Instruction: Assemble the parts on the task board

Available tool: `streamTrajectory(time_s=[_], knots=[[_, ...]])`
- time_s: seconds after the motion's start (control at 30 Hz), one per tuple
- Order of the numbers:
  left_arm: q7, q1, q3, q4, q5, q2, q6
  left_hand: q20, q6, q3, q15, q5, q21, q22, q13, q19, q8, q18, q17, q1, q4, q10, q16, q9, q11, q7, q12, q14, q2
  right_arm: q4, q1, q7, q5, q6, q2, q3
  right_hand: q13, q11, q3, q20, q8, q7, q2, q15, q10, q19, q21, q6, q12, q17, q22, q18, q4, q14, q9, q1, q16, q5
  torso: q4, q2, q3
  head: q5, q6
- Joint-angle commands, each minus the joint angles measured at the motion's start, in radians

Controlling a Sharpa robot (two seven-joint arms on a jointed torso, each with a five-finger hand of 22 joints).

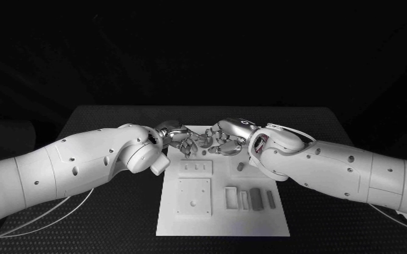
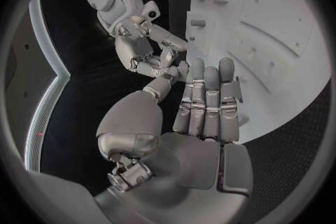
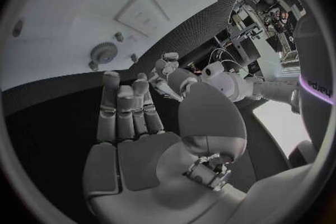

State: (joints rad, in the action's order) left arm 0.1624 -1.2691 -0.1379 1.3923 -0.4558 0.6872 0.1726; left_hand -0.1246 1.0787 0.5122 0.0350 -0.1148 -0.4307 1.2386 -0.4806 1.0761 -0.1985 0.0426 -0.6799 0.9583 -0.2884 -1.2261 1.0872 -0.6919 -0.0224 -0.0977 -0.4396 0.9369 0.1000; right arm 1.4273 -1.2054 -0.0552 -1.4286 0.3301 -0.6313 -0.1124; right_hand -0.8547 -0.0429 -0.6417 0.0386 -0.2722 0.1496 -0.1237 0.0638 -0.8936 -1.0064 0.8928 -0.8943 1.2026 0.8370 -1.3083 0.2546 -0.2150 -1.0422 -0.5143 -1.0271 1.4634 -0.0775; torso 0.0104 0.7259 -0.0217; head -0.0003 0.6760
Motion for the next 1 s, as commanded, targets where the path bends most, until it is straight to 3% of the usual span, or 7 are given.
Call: streamTrajectory(time_s=[0.03, 0.3, 0.47, 0.6, 0.73, 1.0], knots=[[-0.015, -0.001, 0.001, 0.000, 0.008, -0.002, 0.001, -0.007, 0.012, 0.006, 0.000, 0.004, -0.002, 0.002, -0.002, 0.002, -0.015, 0.013, -0.001, 0.010, -0.002, -0.019, 0.007, -0.035, 0.013, 0.005, 0.006, 0.006, 0.016, 0.014, 0.002, 0.033, 0.003, -0.013, 0.003, 0.000, 0.001, 0.002, 0.003, 0.002, -0.005, 0.001, 0.005, -0.001, 0.002, 0.003, -0.003, -0.011, 0.005, -0.001, -0.012, 0.007, 0.003, -0.002, -0.002, -0.009, -0.002, -0.001, 0.0007, 0.000, -0.0008, 0.000, 0.002], [-0.042, -0.001, 0.002, -0.011, 0.060, 0.007, -0.041, -0.008, 0.011, 0.006, 0.001, 0.016, -0.002, 0.004, -0.007, 0.002, -0.017, 0.012, -0.002, 0.010, -0.002, -0.020, 0.007, -0.038, 0.013, 0.006, 0.008, 0.006, 0.021, -0.029, 0.002, 0.015, 0.003, 0.045, -0.008, 0.000, 0.002, 0.002, 0.006, 0.003, -0.003, 0.001, 0.001, 0.000, 0.002, 0.003, -0.003, -0.008, 0.005, -0.002, -0.012, 0.007, 0.003, -0.002, -0.001, -0.006, -0.001, -0.001, 0.0000, -0.001, -0.0013, 0.000, 0.002], [-0.068, -0.001, 0.002, -0.028, 0.210, 0.023, -0.093, -0.009, 0.012, 0.005, 0.002, 0.027, -0.003, 0.008, -0.012, 0.004, -0.020, 0.012, -0.004, 0.009, -0.002, -0.022, 0.010, -0.043, 0.014, 0.006, 0.007, 0.007, 0.026, -0.074, 0.002, 0.019, 0.043, 0.072, -0.025, 0.003, 0.003, 0.001, 0.004, 0.002, 0.000, 0.002, -0.003, 0.000, 0.002, 0.002, -0.003, -0.003, 0.005, -0.003, -0.012, 0.007, 0.000, -0.002, 0.001, -0.013, -0.002, -0.002, 0.0002, -0.001, -0.0011, 0.001, 0.001], [-0.114, -0.001, 0.002, -0.042, 0.320, 0.037, -0.238, -0.010, 0.011, 0.002, 0.002, 0.033, -0.004, 0.010, -0.017, 0.004, -0.023, 0.011, -0.006, 0.006, -0.002, -0.020, 0.011, -0.049, 0.014, 0.007, 0.008, 0.006, 0.032, -0.104, 0.001, 0.026, 0.099, 0.077, -0.032, 0.024, 0.004, 0.000, 0.003, 0.001, 0.001, 0.003, -0.002, -0.001, 0.001, 0.002, -0.004, -0.002, 0.005, -0.004, -0.013, 0.007, -0.008, -0.002, 0.002, -0.023, -0.002, -0.002, 0.0003, 0.000, -0.0007, 0.004, 0.000], [-0.205, -0.001, 0.003, -0.053, 0.327, 0.052, -0.412, -0.010, 0.002, -0.001, 0.001, 0.048, 0.000, 0.012, -0.024, 0.000, -0.024, 0.010, -0.007, 0.004, -0.002, -0.014, 0.010, -0.059, 0.011, 0.004, 0.013, 0.000, 0.039, -0.132, 0.001, 0.033, 0.159, 0.079, -0.036, 0.037, 0.004, 0.000, 0.003, 0.001, 0.000, 0.003, 0.000, -0.001, 0.001, 0.002, -0.004, -0.002, 0.005, -0.004, -0.013, 0.007, -0.011, -0.002, 0.002, -0.026, -0.002, -0.002, 0.0006, 0.000, -0.0012, 0.005, 0.002], [-0.332, -0.001, 0.005, -0.054, 0.323, 0.071, -0.653, -0.007, -0.007, 0.000, -0.003, 0.056, 0.007, 0.013, -0.032, -0.010, -0.024, 0.007, -0.008, 0.006, 0.000, -0.007, 0.007, -0.070, 0.009, 0.002, 0.017, -0.010, 0.040, -0.172, 0.001, 0.041, 0.214, 0.080, -0.042, 0.046, 0.005, 0.000, 0.003, 0.001, 0.000, 0.003, 0.003, -0.001, 0.001, 0.002, -0.004, -0.002, 0.005, -0.004, -0.013, 0.007, -0.014, -0.003, 0.003, -0.028, -0.002, -0.002, -0.0002, 0.000, -0.0021, 0.006, 0.001]])
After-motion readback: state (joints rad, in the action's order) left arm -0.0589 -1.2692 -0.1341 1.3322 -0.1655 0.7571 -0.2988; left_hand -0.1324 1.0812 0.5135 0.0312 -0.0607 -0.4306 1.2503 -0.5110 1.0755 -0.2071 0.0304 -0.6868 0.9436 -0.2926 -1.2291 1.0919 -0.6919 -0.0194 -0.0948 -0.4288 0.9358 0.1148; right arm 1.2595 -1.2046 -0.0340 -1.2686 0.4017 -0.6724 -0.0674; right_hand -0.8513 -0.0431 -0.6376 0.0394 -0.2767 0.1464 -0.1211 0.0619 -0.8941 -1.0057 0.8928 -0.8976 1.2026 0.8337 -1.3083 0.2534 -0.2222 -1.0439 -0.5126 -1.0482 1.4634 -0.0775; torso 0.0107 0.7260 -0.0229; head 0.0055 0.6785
